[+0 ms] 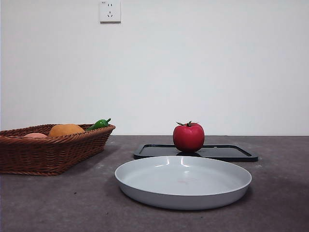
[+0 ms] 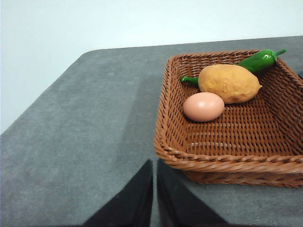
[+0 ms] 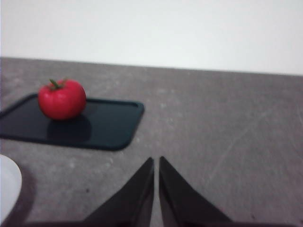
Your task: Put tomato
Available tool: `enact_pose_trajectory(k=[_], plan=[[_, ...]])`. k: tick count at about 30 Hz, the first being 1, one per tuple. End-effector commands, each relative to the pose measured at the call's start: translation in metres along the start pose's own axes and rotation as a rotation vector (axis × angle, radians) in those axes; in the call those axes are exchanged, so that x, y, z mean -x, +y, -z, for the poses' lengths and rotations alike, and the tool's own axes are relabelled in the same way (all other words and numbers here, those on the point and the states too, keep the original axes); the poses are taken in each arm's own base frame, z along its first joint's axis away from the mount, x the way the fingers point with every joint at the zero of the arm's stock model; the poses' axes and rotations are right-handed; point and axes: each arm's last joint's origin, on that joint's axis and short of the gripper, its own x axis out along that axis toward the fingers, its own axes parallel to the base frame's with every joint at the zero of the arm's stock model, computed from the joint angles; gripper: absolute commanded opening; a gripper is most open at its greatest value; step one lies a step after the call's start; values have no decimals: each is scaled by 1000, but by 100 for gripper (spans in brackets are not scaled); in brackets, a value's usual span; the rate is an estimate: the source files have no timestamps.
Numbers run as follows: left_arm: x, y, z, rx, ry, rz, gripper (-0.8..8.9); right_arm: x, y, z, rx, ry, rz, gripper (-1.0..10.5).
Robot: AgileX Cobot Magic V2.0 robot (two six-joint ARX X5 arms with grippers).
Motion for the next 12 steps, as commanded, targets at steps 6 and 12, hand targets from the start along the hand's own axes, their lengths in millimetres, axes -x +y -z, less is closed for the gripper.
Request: enact_pose_trajectory(k=[6, 12], plan=[[-2, 0, 7, 6, 26, -2, 13, 1, -1, 9, -33, 78, 21, 6], [-2, 0, 7, 5, 26, -2, 13, 1, -1, 7, -33, 51, 20, 6]])
